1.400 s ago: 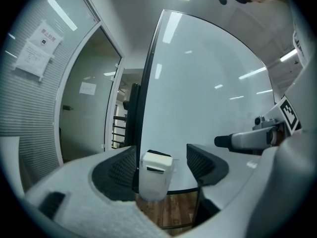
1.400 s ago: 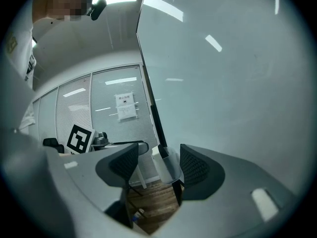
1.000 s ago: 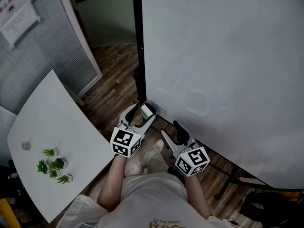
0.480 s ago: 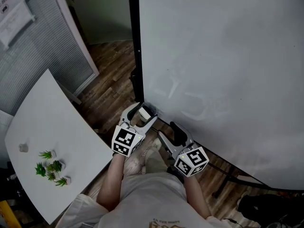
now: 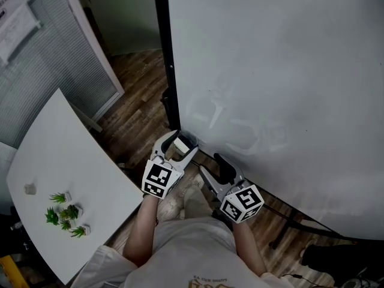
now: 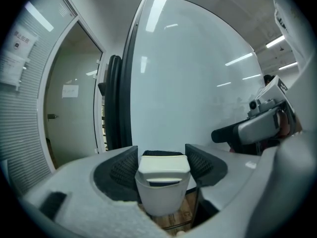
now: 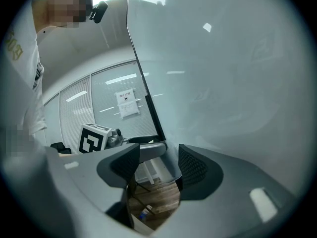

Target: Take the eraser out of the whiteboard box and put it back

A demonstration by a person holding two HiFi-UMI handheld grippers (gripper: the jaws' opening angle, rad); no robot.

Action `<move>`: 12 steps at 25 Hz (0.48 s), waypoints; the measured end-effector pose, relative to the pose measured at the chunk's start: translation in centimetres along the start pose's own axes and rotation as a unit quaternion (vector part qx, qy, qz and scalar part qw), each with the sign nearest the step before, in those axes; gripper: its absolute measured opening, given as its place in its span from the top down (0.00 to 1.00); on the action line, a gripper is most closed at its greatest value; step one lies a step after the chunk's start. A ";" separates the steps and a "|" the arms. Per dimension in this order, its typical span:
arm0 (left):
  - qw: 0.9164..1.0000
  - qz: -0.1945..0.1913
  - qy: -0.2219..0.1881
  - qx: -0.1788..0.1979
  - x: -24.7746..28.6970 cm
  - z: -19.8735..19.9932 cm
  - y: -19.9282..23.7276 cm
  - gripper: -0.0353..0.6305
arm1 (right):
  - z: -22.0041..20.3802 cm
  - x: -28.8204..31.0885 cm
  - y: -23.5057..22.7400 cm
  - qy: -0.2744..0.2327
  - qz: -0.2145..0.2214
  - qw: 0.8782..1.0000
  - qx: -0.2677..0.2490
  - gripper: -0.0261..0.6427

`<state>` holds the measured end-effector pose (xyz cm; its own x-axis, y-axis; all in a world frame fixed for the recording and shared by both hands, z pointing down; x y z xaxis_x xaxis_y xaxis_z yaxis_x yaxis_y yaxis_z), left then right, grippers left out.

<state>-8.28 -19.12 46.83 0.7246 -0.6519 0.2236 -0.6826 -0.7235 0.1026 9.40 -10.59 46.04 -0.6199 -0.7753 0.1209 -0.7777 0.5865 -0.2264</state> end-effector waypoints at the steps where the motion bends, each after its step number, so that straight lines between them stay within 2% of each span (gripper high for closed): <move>1: 1.000 0.001 -0.002 0.000 0.0 0.0 0.0 0.51 | 0.0 0.1 0.0 0.001 0.000 1.000 -0.001 0.60; 12: 1.000 0.003 -0.005 0.003 -0.3 -0.2 0.0 0.54 | -0.1 0.4 0.4 0.000 0.003 1.000 -0.005 0.61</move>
<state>-8.57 -18.86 46.96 0.7215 -0.6582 0.2151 -0.6863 -0.7210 0.0960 8.85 -10.63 46.05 -0.6250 -0.7714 0.1197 -0.7746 0.5939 -0.2172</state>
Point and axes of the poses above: the fingertips, and each gripper's own axes: x forward along the fingers, y to its left, z out of its top, the point moved 10 cm from there along -x, backward along the fingers, and after that the axes turned 7 degrees about -x, right-handed, at the moved point
